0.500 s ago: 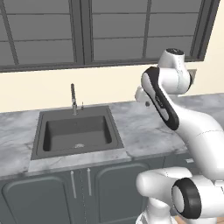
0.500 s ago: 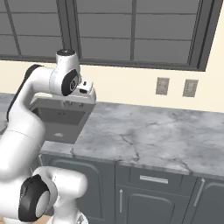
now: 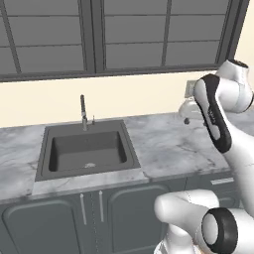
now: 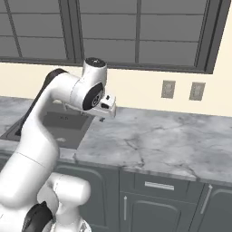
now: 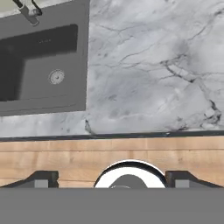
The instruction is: Take the pizza cutter from the drawer on the right and place it on the dining counter for cutting.
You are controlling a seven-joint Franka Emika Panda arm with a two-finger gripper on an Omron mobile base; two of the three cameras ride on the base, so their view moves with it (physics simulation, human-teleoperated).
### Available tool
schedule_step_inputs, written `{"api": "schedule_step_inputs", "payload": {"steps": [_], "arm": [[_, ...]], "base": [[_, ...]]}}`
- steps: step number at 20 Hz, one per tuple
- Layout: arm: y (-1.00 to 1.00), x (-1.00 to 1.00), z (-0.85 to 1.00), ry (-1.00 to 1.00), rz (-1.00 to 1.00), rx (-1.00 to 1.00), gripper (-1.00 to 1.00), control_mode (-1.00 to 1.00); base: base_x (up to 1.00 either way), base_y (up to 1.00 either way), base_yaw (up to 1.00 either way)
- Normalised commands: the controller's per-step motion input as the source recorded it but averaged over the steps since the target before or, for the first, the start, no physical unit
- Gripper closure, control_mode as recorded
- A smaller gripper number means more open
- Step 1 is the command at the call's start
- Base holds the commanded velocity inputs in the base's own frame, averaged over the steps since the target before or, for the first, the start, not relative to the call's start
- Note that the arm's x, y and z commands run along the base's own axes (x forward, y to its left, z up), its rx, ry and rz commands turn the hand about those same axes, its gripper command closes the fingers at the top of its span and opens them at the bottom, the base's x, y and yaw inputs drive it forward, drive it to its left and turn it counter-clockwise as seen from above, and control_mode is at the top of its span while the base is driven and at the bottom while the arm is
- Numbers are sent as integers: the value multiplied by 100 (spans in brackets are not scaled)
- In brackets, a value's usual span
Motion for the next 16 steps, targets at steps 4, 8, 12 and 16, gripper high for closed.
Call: {"api": "schedule_step_inputs", "payload": {"steps": [4, 8, 12, 16], "arm": [[-100, -59, -24, 5, -40, 28, -100, -100], [-92, -44, -35, 4, -59, 22, -100, -100], [-79, -39, -54, 0, -62, 14, -100, -100], [-89, -50, -58, 0, -56, 18, -100, -100]], "base": [[0, 0, 0], [0, 0, 0], [0, 0, 0], [0, 0, 0]]}}
